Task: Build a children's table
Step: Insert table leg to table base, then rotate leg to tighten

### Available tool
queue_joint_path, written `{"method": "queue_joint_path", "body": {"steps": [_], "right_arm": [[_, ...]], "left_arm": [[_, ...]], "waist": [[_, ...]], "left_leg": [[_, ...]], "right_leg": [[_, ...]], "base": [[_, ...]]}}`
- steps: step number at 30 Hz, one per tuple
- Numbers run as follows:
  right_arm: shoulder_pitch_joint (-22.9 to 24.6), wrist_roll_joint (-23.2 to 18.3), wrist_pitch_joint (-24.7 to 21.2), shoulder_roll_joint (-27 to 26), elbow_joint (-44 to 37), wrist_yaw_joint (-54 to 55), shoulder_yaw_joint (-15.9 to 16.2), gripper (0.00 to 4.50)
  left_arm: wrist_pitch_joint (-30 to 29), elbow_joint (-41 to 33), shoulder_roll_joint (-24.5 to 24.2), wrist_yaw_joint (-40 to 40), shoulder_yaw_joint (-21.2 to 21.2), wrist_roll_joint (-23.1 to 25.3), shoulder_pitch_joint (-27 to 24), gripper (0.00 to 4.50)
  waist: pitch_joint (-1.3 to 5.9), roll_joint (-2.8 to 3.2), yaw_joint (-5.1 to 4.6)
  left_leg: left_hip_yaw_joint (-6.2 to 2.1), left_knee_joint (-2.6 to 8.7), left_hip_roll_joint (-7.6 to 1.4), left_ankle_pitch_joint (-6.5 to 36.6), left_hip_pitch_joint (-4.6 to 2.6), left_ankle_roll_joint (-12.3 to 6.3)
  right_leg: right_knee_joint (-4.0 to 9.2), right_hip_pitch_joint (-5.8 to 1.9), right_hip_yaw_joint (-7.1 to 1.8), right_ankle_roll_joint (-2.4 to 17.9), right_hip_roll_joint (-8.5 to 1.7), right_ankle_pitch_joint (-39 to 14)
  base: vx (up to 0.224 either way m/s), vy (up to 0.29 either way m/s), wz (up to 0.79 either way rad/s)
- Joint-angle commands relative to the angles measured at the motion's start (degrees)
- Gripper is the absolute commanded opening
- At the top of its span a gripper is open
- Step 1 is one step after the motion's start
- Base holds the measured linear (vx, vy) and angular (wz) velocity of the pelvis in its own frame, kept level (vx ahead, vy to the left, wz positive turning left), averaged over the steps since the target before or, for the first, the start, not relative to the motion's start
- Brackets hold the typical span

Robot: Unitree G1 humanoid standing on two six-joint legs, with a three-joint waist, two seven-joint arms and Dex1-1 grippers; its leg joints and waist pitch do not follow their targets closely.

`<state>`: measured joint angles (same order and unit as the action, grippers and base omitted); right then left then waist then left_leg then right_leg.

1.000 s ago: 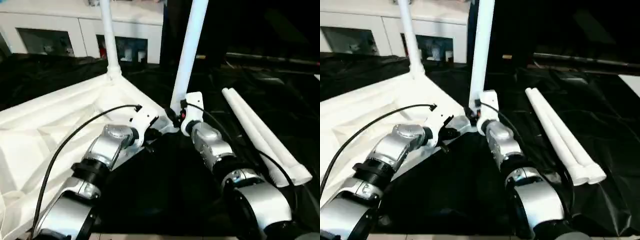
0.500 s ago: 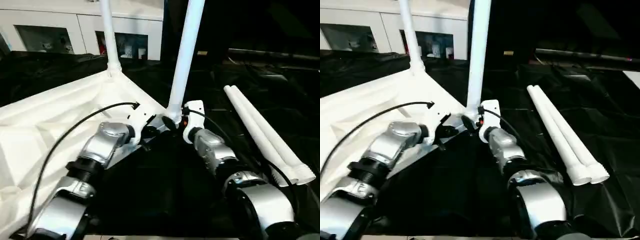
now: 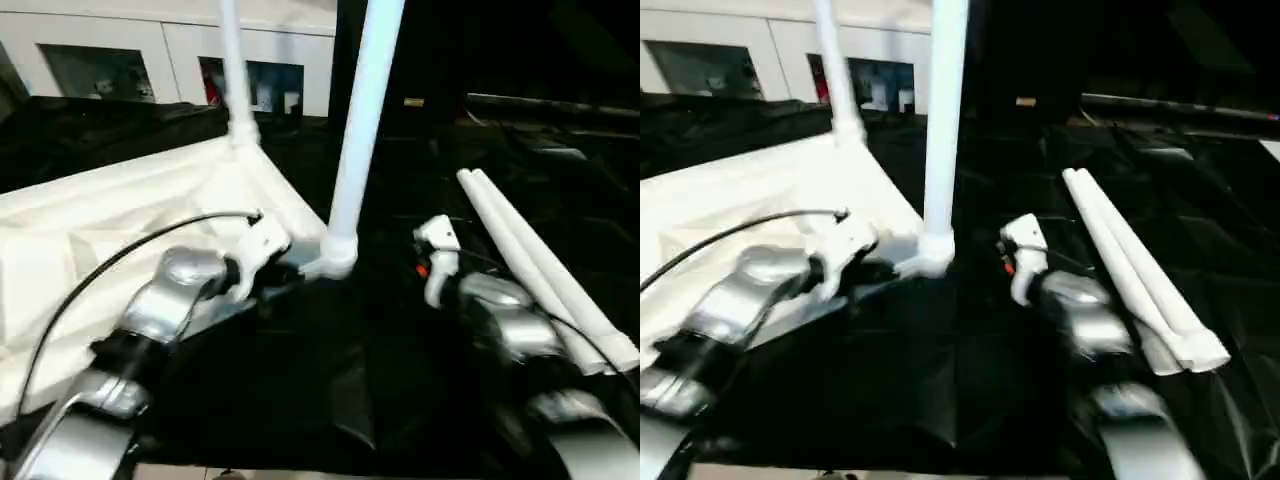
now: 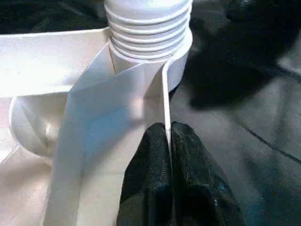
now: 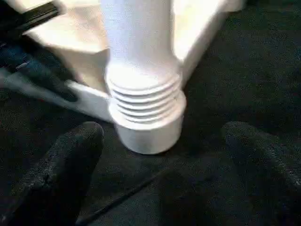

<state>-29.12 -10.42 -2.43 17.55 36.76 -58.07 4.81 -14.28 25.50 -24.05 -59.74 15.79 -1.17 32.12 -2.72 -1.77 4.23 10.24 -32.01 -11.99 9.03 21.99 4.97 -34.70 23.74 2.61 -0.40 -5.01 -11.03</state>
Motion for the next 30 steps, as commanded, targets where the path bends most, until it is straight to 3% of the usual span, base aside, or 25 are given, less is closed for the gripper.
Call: {"method": "queue_joint_path", "body": {"steps": [1, 5, 10, 19, 27, 30], "right_arm": [[1.08, -1.01, -2.08, 1.36, -4.05, -4.62, 1.6, 4.48], [2.02, -0.6, -3.46, 2.32, -6.97, -6.12, 2.75, 4.48], [2.03, 0.94, -3.67, 2.71, -7.8, -4.94, 3.63, 4.48], [0.56, 0.42, -4.32, 0.92, -6.93, -2.18, 2.58, 4.48], [0.31, 0.81, -3.49, 0.51, -5.58, -2.11, 3.01, 4.48], [0.16, 0.91, -3.32, 0.47, -4.83, -2.37, 3.13, 4.14]], "left_arm": [[1.13, -4.7, 0.99, -3.69, 0.84, -3.92, -0.08, 0.0], [0.88, -6.37, 0.71, -5.22, 1.55, -4.06, -0.7, 0.0], [0.33, -8.03, 0.86, -6.63, 1.83, -4.15, -1.37, 0.0], [-1.18, -10.81, 0.77, -7.77, 2.61, -4.08, -2.46, 0.0], [-1.78, -11.24, 0.67, -7.98, 2.49, -3.8, -2.6, 0.0], [-1.93, -11.42, 0.5, -8.02, 2.52, -3.83, -2.69, 0.0]], "waist": [[3.58, 0.01, 0.29], [3.4, -0.04, 1.12], [3.49, -0.17, 1.11], [3.85, -0.07, 1.08], [3.9, -0.08, 1.05], [3.94, -0.1, 1.08]], "left_leg": [[0.52, 2.73, -1.18, 9.67, -1.09, -5.23], [0.55, 2.82, -1.19, 11.76, -1.32, -3.75], [0.43, 2.89, -1.07, 11.74, -1.2, -2.55], [0.48, 2.4, -0.84, 8.29, -1.05, -3.6], [0.45, 2.25, -0.8, 8.4, -0.99, -3.78], [0.45, 2.21, -0.79, 8.67, -1.05, -3.7]], "right_leg": [[3.1, -3.3, -1.67, 14.97, -2.09, -1.86], [3.34, -2.97, -1.77, 14.27, -2.2, -5.36], [3.39, -3.0, -1.78, 12.94, -2.29, -7.29], [2.71, -3.2, -1.71, 13.8, -2.09, -1.68], [2.57, -3.35, -1.68, 14.1, -2.12, -1.48], [2.58, -3.34, -1.67, 14.16, -2.13, -2.05]], "base": [[0.0, 0.0, 0.0], [0.0, 0.0, 0.0], [0.0, 0.0, 0.0], [0.0, 0.0, 0.0], [0.0, 0.0, 0.0], [0.0, 0.0, 0.0]]}}
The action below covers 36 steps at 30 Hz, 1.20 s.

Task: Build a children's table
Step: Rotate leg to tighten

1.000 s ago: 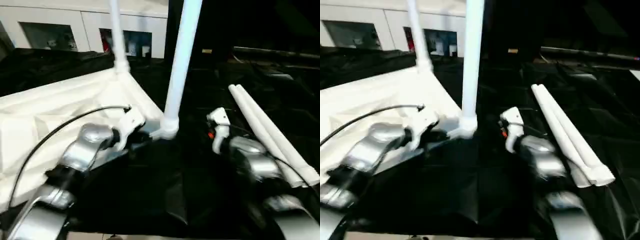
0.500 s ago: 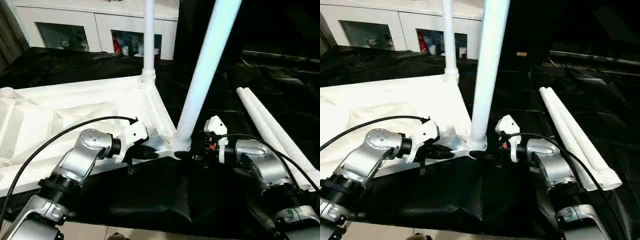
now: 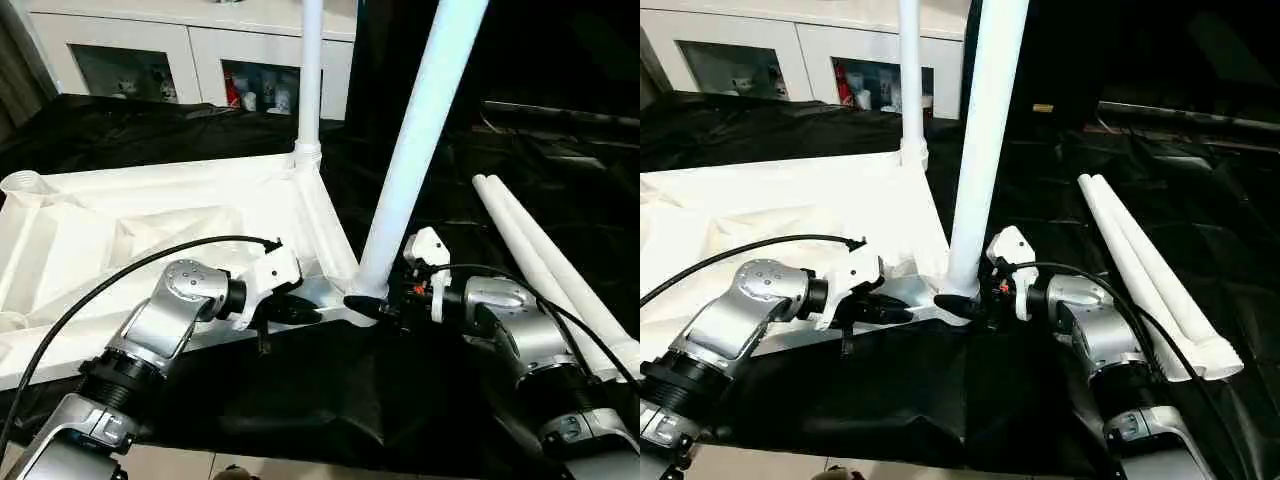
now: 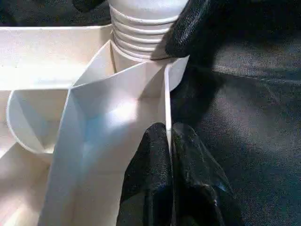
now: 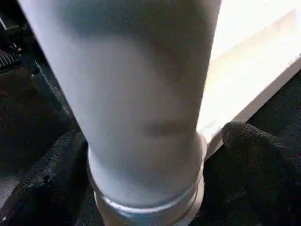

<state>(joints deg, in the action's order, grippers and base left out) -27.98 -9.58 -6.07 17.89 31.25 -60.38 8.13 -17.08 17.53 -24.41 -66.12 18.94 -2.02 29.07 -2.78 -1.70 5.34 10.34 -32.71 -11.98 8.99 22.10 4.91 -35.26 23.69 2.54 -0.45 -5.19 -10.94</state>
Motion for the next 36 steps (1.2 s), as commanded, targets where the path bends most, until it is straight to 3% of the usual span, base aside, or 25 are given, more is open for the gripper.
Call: {"method": "queue_joint_path", "body": {"steps": [1, 3, 17, 22, 27, 29, 32, 36], "right_arm": [[-1.08, 0.07, 0.39, 0.08, 1.0, 0.0, -0.23, 4.11], [-1.05, 0.04, 0.41, 0.07, 1.07, -0.05, -0.25, 4.11], [-0.87, 0.48, 1.42, -0.45, 3.37, -0.5, 0.17, 2.87], [-0.11, 1.94, 0.83, -1.96, 6.72, 5.0, -0.57, 2.78], [-0.63, 2.12, -1.04, -6.55, 13.85, 19.0, -4.14, 2.77], [-2.12, 3.21, 0.03, -9.91, 18.39, 28.55, -5.21, 2.77], [-4.81, 2.67, 1.33, -13.7, 23.47, 38.57, -7.34, 2.77], [-7.02, 2.13, 2.59, -16.19, 26.52, 44.49, -8.55, 2.76]], "left_arm": [[0.89, -3.44, 0.84, -1.64, -0.63, -2.97, 0.35, 0.0], [0.85, -3.51, 0.84, -1.59, -0.63, -2.97, 0.28, 0.0], [0.66, -3.46, 0.45, -1.91, -0.58, -2.92, -0.07, 0.0], [-0.09, -2.66, 1.38, -0.79, -1.05, -3.17, 0.12, 0.0], [-0.86, 2.06, 5.69, 6.17, -1.85, -1.51, 1.75, 0.0], [-1.61, 7.4, 9.36, 14.24, -2.1, 1.47, 4.06, 0.0], [-3.99, 12.62, 13.53, 23.2, -3.11, 3.49, 6.97, 0.0], [-4.89, 13.88, 15.83, 26.18, -3.11, 4.01, 8.28, 0.0]], "waist": [[4.01, -0.15, -0.04], [4.05, -0.14, -0.04], [4.1, -0.13, -0.15], [4.01, 0.02, -0.23], [3.61, -0.1, -1.04], [3.06, -0.04, -1.45], [2.99, -0.19, -1.88], [3.1, -0.18, -2.03]], "left_leg": [[0.35, 2.9, -0.81, 8.72, -1.16, -3.66], [0.33, 2.84, -0.8, 8.3, -1.14, -3.73], [0.29, 2.69, -0.79, 8.65, -1.14, -3.8], [0.25, 2.73, -0.75, 9.48, -1.1, -3.34], [0.24, 3.06, -0.65, 13.36, -1.16, -1.1], [0.01, 3.48, -0.46, 18.35, -1.64, 1.04], [-0.59, 3.45, -0.26, 23.84, -2.35, 2.24], [-0.83, 3.78, -0.32, 24.09, -1.94, 1.55]], "right_leg": [[3.13, -3.27, -1.59, 14.25, -1.94, -2.12], [3.04, -3.33, -1.59, 14.28, -1.94, -1.5], [2.89, -3.33, -1.57, 14.51, -1.94, -1.68], [2.98, -3.25, -1.59, 14.36, -1.94, -2.94], [3.68, -2.83, -1.8, 12.92, -1.96, -9.3], [4.69, -2.47, -1.72, 10.74, -2.14, -19.37], [5.87, -2.02, -1.42, 7.45, -2.49, -29.65], [6.07, -2.02, -1.19, 6.43, -2.29, -28.45]], "base": [[0.0, 0.0, 0.0], [0.0, 0.0, 0.0], [0.0, 0.0, 0.0], [0.0, 0.0, 0.0], [0.0, 0.0, 0.0], [0.0, 0.0, 0.0], [0.0, 0.0, 0.0], [0.0, 0.0, 0.0]]}}
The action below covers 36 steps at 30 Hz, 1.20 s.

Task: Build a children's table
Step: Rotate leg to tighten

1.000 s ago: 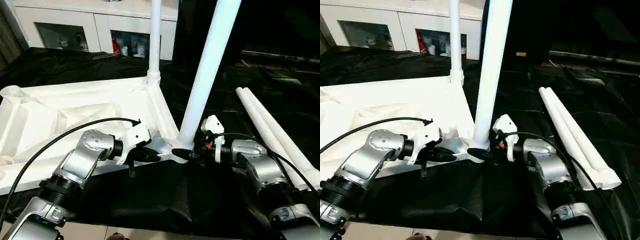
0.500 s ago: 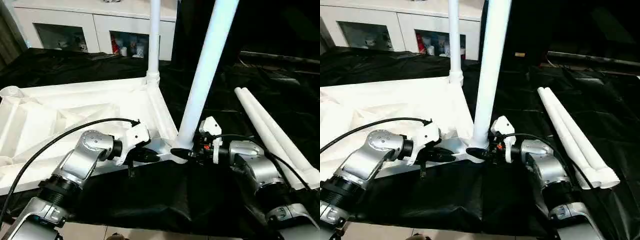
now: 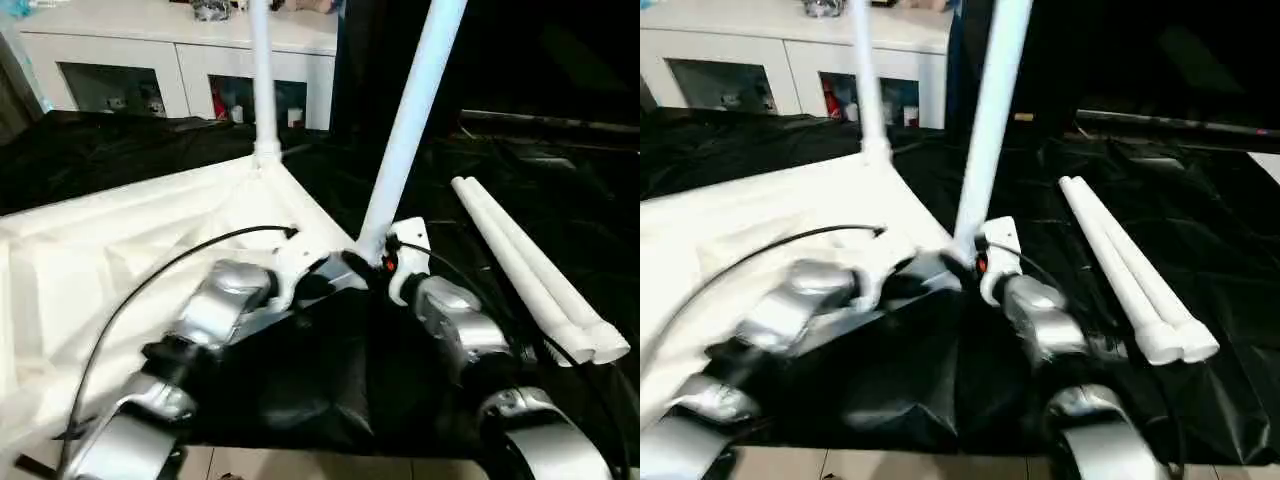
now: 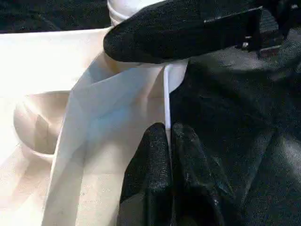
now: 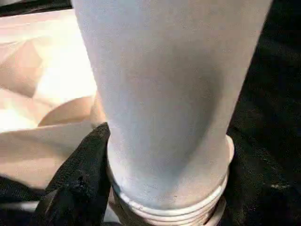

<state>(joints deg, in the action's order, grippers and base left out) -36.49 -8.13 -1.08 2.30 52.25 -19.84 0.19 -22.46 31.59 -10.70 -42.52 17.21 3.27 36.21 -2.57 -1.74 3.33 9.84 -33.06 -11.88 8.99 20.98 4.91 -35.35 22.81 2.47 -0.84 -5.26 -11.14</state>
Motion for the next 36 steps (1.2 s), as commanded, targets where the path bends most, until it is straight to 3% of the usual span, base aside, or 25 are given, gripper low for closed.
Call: {"method": "queue_joint_path", "body": {"steps": [1, 3, 4, 5, 15, 16, 18, 20, 24, 30, 31, 36], "right_arm": [[-1.29, 0.14, -1.23, -3.01, 8.1, 8.43, -1.58, 2.76], [-2.24, 0.24, -0.9, -3.55, 8.92, 9.38, -2.06, 2.76], [-2.91, 0.55, -0.93, -3.83, 9.7, 9.72, -2.24, 2.76], [-3.08, 0.6, -0.97, -3.9, 9.87, 9.69, -2.27, 2.76], [-5.89, 0.65, 3.21, -5.13, 13.65, 7.18, -3.19, 2.76], [-5.99, 0.62, 3.4, -5.12, 13.69, 6.96, -3.27, 3.11], [-6.37, 0.54, 4.19, -4.97, 13.74, 6.02, -3.52, 3.11], [-6.77, 0.58, 5.21, -4.75, 13.76, 4.96, -3.57, 3.5], [-6.97, -0.01, 7.23, -2.95, 10.69, -1.7, -3.36, 3.8], [-2.33, 1.32, 4.73, 2.47, 1.23, -12.16, 0.3, 4.35], [1.7, 2.15, 1.68, 6.4, -5.68, -17.04, 2.89, 4.42], [5.1, 1.64, -0.81, 9.9, -11.57, -22.23, 3.78, 4.42]], "left_arm": [[-1.08, -0.22, 4.25, 4.31, -1.27, -1.09, 2.09, 0.0], [-0.88, 0.22, 4.59, 4.47, -1.34, -0.69, 2.32, 0.0], [-0.48, 0.84, 4.59, 4.51, -1.51, -0.32, 2.4, 0.0], [-0.39, 0.99, 4.55, 4.47, -1.53, -0.22, 2.4, 0.0], [0.29, 2.61, 3.78, 4.7, -1.72, 0.2, 2.9, 0.0], [0.37, 2.68, 3.73, 4.62, -1.7, 0.19, 2.91, 0.0], [0.59, 2.93, 3.57, 4.34, -1.69, 0.12, 2.95, 0.0], [0.83, 3.11, 3.38, 3.96, -1.69, 0.01, 3.0, 0.0], [1.67, 2.46, 2.0, 2.44, -2.0, -0.26, 2.74, 0.0], [3.36, 0.5, -0.43, -1.62, -1.74, -0.95, 1.4, 0.0], [4.94, -1.02, -2.12, -4.88, -1.39, -1.61, 0.4, 0.0], [6.74, -2.4, -4.05, -8.86, -1.1, -2.5, -0.59, 0.0]], "waist": [[2.95, -0.15, -0.32], [3.06, -0.33, -0.39], [3.04, -0.2, -0.31], [3.05, -0.48, -0.32], [2.92, -0.77, -0.17], [2.92, -0.79, -0.19], [2.92, -0.8, -0.22], [2.9, -0.68, -0.19], [3.0, -0.54, -0.1], [3.27, -0.65, 0.49], [3.32, -0.67, 0.8], [3.78, -0.46, 1.22]], "left_leg": [[-0.44, 4.2, -0.44, 25.12, -0.91, 1.73], [-0.59, 4.35, -0.47, 24.68, -0.65, 1.79], [-0.46, 4.41, -0.45, 24.59, -0.62, 1.43], [-0.34, 4.34, -0.4, 24.73, -0.64, 1.16], [-0.25, 4.4, -0.46, 25.55, -0.73, 0.5], [-0.23, 4.37, -0.43, 25.66, -0.73, 0.48], [-0.27, 4.41, -0.45, 25.97, -0.65, 0.45], [-0.26, 4.45, -0.5, 26.1, -0.71, 0.4], [-0.19, 4.47, -0.51, 25.47, -0.52, -0.01], [0.21, 4.38, -0.67, 19.75, 0.01, -1.54], [0.29, 4.34, -0.8, 17.22, 0.03, -2.08], [0.55, 3.88, -0.75, 11.76, 0.21, -3.23]], "right_leg": [[6.14, -0.9, -0.96, 7.17, -2.3, -28.49], [6.02, -1.33, -0.77, 7.03, -2.18, -27.15], [6.01, -1.18, -0.85, 7.17, -2.06, -24.87], [6.08, -1.06, -0.91, 7.26, -2.0, -24.55], [6.34, -0.73, -0.99, 6.88, -2.23, -26.53], [6.37, -0.72, -1.01, 6.87, -2.23, -26.57], [6.41, -0.73, -1.03, 6.76, -2.26, -26.85], [6.43, -0.63, -1.07, 6.92, -2.24, -26.53], [6.3, -0.82, -1.17, 7.58, -2.18, -24.93], [5.7, -1.51, -1.39, 9.29, -2.19, -18.74], [5.45, -1.77, -1.41, 9.71, -2.0, -15.48], [4.43, -2.2, -1.46, 12.1, -1.95, -7.4]], "base": [[0.0, 0.0, 0.0], [0.0, 0.0, 0.0], [0.0, 0.0, 0.0], [0.0, 0.0, 0.0], [0.0, 0.0, 0.0], [0.0, 0.0, 0.0], [0.0, 0.0, 0.0], [0.0, 0.0, 0.0], [0.0, 0.0, 0.0], [0.0, 0.0, 0.0], [0.0, 0.0, 0.0], [0.032, -0.006, 0.02]]}}
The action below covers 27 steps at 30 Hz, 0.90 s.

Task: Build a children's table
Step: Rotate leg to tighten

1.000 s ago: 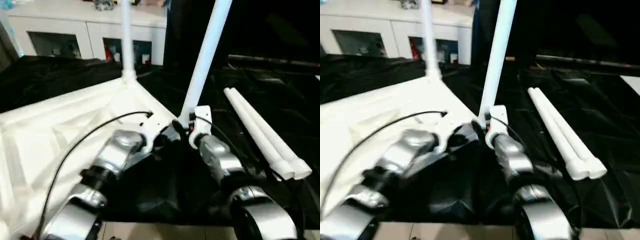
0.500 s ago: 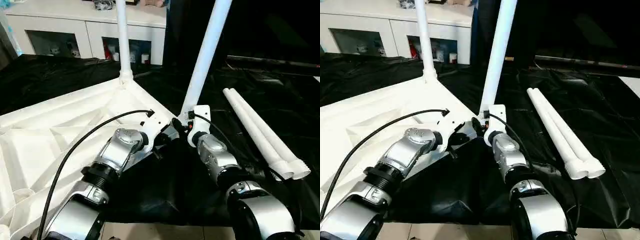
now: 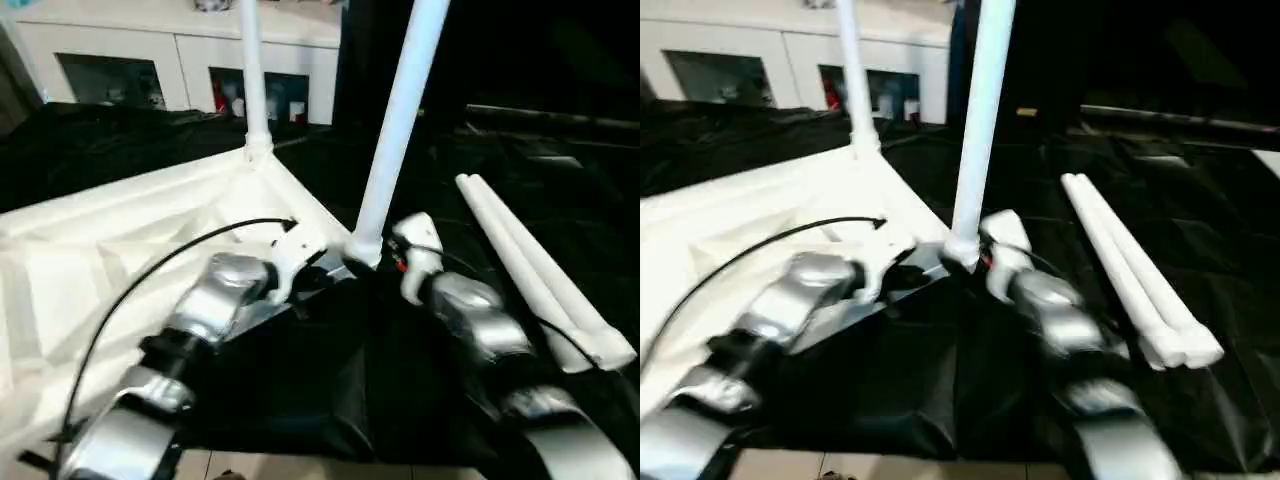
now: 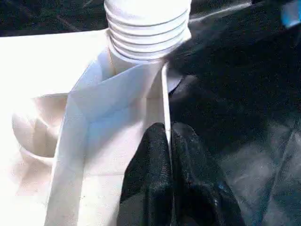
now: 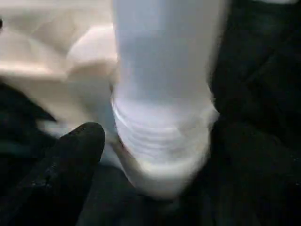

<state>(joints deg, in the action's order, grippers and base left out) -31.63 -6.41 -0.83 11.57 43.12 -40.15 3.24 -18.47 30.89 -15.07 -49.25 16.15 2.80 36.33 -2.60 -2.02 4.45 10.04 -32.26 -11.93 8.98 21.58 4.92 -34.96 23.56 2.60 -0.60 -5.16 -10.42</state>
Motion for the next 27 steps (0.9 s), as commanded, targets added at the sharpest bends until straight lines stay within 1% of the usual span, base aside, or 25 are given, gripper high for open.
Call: {"method": "queue_joint_path", "body": {"steps": [1, 2, 3, 4, 5, 6, 7, 8, 9, 12, 14, 15, 16, 20, 23, 24, 26, 27], "right_arm": [[1.29, -0.6, -1.97, 1.65, -4.67, -3.68, 1.0, 4.42], [2.41, -1.44, -2.99, 2.81, -7.19, -5.79, 1.23, 4.42], [2.85, -1.89, -3.58, 3.27, -8.29, -6.69, 1.29, 4.42], [3.46, -2.45, -4.28, 3.96, -9.84, -8.01, 1.42, 4.42], [3.62, -2.58, -4.41, 4.18, -10.29, -8.44, 1.49, 4.42], [4.85, -3.38, -6.24, 5.34, -13.65, -10.37, 2.24, 4.42], [5.35, -3.69, -7.04, 5.8, -14.98, -11.43, 2.54, 4.42], [5.52, -4.17, -7.61, 6.12, -15.7, -12.53, 2.59, 4.42], [5.52, -4.17, -7.61, 6.12, -15.7, -12.53, 2.59, 4.42], [6.1, -4.39, -9.44, 7.53, -18.48, -16.06, 3.71, 4.42], [6.31, -3.97, -9.82, 8.31, -19.36, -17.61, 4.83, 4.42], [6.29, -3.6, -9.47, 8.53, -19.27, -18.09, 5.31, 4.42], [6.29, -3.45, -9.48, 8.61, -19.3, -18.2, 5.56, 4.42], [5.63, -2.59, -9.52, 8.47, -18.45, -18.11, 6.09, 4.42], [5.26, -2.53, -9.6, 8.42, -17.96, -18.09, 6.49, 4.42], [5.14, -2.7, -9.67, 8.31, -17.74, -18.13, 6.4, 4.16], [5.0, -3.09, -9.88, 8.15, -17.6, -18.11, 6.15, 4.16], [4.99, -3.12, -9.89, 8.15, -17.6, -18.12, 6.14, 4.03]], "left_arm": [[3.53, -2.15, -0.47, -3.66, 0.17, -2.25, -1.0, 0.0], [4.68, -3.14, -1.4, -6.42, 0.26, -3.21, -1.53, 0.0], [4.83, -3.8, -1.85, -7.8, 0.28, -3.76, -1.81, 0.0], [5.36, -4.91, -2.57, -10.09, 0.36, -4.65, -2.27, 0.0], [5.62, -5.3, -2.83, -10.94, 0.4, -4.98, -2.43, 0.0], [5.46, -7.15, -3.9, -14.02, 0.56, -6.03, -3.12, 0.0], [4.93, -8.02, -4.37, -15.27, 0.67, -6.51, -3.42, 0.0], [4.5, -8.91, -4.97, -16.32, 0.94, -6.76, -3.67, 0.0], [4.5, -8.91, -4.97, -16.32, 0.94, -6.76, -3.67, 0.0], [4.54, -10.38, -6.31, -18.49, 1.38, -7.08, -4.26, 0.0], [4.45, -11.08, -6.62, -19.24, 1.33, -7.24, -4.62, 0.0], [4.35, -11.36, -6.69, -19.52, 1.34, -7.35, -4.74, 0.0], [4.17, -11.72, -6.77, -19.81, 1.34, -7.43, -4.89, 0.0], [3.63, -12.79, -6.8, -20.24, 1.32, -7.44, -5.33, 0.0], [3.58, -12.9, -6.81, -20.27, 1.36, -7.43, -5.37, 0.0], [3.5, -13.1, -6.78, -20.14, 1.38, -7.41, -5.48, 0.0], [3.41, -13.33, -6.74, -20.01, 1.37, -7.39, -5.63, 0.0], [3.41, -13.34, -6.74, -20.0, 1.37, -7.39, -5.64, 0.0]], "waist": [[3.89, -0.04, 0.21], [4.04, -0.2, 0.34], [4.08, 0.01, 0.41], [4.13, -0.08, 0.39], [4.0, 0.14, 0.51], [3.98, 0.11, 0.5], [3.81, 0.2, 0.69], [3.72, 0.33, 0.76], [3.72, 0.32, 0.75], [3.42, 0.44, 0.94], [3.33, 0.35, 1.04], [3.34, 0.18, 1.02], [3.34, 0.23, 1.06], [3.52, 0.05, 1.12], [3.63, 0.06, 1.13], [3.65, -0.11, 1.16], [3.68, -0.07, 1.18], [3.67, -0.05, 1.18]], "left_leg": [[0.33, 2.96, -0.72, 10.18, -0.38, -3.48], [0.38, 2.71, -0.61, 8.33, -0.32, -4.3], [0.41, 2.63, -0.66, 7.61, -0.38, -4.71], [0.43, 2.48, -0.64, 6.41, -0.23, -5.44], [0.52, 2.5, -0.67, 6.92, -0.37, -5.76], [0.56, 2.51, -0.7, 7.4, -0.43, -5.73], [0.6, 2.66, -0.9, 9.03, -0.59, -5.31], [0.65, 2.71, -0.89, 9.8, -0.72, -5.11], [0.61, 2.77, -0.92, 10.59, -0.74, -4.81], [0.65, 3.11, -1.09, 13.96, -1.07, -2.85], [0.62, 3.2, -1.11, 14.97, -1.03, -2.12], [0.6, 3.23, -1.1, 14.95, -0.94, -2.01], [0.56, 3.26, -1.07, 15.04, -0.92, -1.73], [0.46, 3.15, -0.98, 13.11, -0.62, -1.57], [0.54, 2.96, -0.88, 11.41, -0.62, -2.09], [0.56, 2.91, -0.86, 10.85, -0.54, -2.32], [0.57, 2.83, -0.84, 10.28, -0.54, -2.7], [0.57, 2.83, -0.83, 10.33, -0.52, -2.75]], "right_leg": [[3.65, -3.07, -1.59, 12.5, -1.97, -5.16], [3.36, -3.26, -1.55, 13.07, -1.77, -1.72], [3.15, -3.23, -1.58, 13.44, -1.76, -0.12], [2.86, -3.28, -1.55, 14.22, -1.72, 2.14], [3.01, -3.06, -1.53, 14.66, -1.75, 1.77], [3.03, -3.04, -1.55, 14.77, -1.76, 1.15], [3.19, -3.01, -1.65, 14.6, -1.83, -0.97], [3.31, -2.83, -1.66, 14.52, -1.8, -2.0], [3.37, -2.85, -1.64, 14.52, -1.86, -3.01], [3.94, -2.47, -1.75, 13.27, -1.96, -8.66], [4.09, -2.48, -1.82, 12.61, -2.03, -10.39], [4.09, -2.55, -1.83, 12.38, -2.08, -10.67], [4.16, -2.49, -1.8, 12.02, -2.12, -11.54], [3.9, -2.73, -1.77, 11.54, -2.21, -10.45], [3.64, -2.73, -1.76, 11.91, -2.04, -7.98], [3.56, -2.82, -1.73, 12.06, -2.04, -7.21], [3.43, -2.83, -1.72, 12.4, -2.04, -6.33], [3.44, -2.84, -1.7, 12.43, -2.05, -6.42]], "base": [[0.0, 0.0, 0.0], [0.0, 0.0, 0.0], [0.0, 0.0, 0.0], [0.0, 0.0, 0.0], [0.0, 0.0, 0.0], [0.0, 0.0, 0.0], [0.0, 0.0, 0.0], [0.0, 0.0, 0.0], [0.0, 0.0, 0.0], [0.0, 0.0, 0.0], [0.0, 0.0, 0.0], [0.0, 0.0, 0.0], [0.0, 0.0, 0.0], [0.0, 0.0, 0.0], [0.0, 0.0, 0.0], [0.0, 0.0, 0.0], [0.0, 0.0, 0.0], [0.0, 0.0, 0.0]]}}
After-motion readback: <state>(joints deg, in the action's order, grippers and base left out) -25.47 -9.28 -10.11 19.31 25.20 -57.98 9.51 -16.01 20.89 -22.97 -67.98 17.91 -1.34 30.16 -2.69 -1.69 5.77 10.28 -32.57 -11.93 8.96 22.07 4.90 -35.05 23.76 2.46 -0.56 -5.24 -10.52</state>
